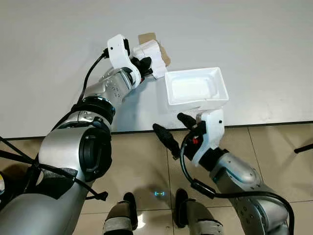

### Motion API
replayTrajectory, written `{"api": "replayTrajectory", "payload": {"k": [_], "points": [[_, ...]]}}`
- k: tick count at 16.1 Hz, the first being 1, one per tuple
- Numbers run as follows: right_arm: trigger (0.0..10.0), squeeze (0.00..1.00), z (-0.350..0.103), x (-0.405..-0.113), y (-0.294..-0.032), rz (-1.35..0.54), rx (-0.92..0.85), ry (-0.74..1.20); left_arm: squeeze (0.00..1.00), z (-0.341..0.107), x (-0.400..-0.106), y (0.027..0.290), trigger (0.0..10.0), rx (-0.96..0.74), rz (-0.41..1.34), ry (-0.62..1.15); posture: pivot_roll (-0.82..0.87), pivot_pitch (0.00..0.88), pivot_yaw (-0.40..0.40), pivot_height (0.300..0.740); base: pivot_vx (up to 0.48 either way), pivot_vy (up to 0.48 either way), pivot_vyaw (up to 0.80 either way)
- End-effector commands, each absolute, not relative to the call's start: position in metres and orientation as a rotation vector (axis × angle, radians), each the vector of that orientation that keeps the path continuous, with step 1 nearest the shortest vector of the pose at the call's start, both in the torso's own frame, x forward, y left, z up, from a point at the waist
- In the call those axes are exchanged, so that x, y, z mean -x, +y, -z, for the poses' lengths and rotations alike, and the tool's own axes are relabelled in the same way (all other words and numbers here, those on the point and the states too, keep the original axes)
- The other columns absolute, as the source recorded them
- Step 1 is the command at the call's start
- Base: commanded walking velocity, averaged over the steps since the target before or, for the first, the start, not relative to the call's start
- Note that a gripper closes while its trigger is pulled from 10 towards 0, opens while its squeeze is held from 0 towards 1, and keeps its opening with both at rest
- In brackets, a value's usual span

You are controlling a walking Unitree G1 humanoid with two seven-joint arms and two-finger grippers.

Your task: Picking trash to rubbish bin

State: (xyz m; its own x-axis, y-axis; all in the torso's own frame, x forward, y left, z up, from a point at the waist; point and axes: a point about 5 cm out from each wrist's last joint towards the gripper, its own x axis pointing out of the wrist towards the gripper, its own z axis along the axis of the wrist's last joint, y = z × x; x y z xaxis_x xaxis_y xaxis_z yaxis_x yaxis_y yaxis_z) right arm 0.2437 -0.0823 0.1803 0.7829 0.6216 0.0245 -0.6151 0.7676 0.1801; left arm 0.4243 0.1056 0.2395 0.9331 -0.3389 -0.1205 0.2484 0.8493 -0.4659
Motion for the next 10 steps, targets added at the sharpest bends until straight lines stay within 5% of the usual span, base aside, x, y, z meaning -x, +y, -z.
{"api": "replayTrajectory", "payload": {"k": [1,3,4,10], "points": [[10.0,0.00,-0.178,-0.245,-0.083,-0.667,-0.192,0.041,0.00,-0.231,-0.423,0.104,0.0,0.447,0.309,0.251,-0.16,0.321,0.037,0.740,0.000,0.000,0.00],[10.0,0.00,-0.178,-0.249,-0.084,-0.662,-0.189,0.033,0.00,-0.238,-0.424,0.104,0.0,0.423,0.316,0.227,-0.16,0.305,0.039,0.740,0.000,0.000,0.00],[10.0,0.00,-0.179,-0.255,-0.084,-0.657,-0.185,0.023,0.00,-0.254,-0.426,0.105,10.0,0.403,0.334,0.176,-0.14,0.278,0.040,0.740,0.000,0.000,0.00],[10.0,0.00,-0.182,-0.278,-0.085,-0.625,-0.171,-0.033,0.00,-0.325,-0.428,0.121,10.0,0.061,0.358,-0.084,-0.09,0.175,0.042,0.740,0.000,0.000,0.00]]}}
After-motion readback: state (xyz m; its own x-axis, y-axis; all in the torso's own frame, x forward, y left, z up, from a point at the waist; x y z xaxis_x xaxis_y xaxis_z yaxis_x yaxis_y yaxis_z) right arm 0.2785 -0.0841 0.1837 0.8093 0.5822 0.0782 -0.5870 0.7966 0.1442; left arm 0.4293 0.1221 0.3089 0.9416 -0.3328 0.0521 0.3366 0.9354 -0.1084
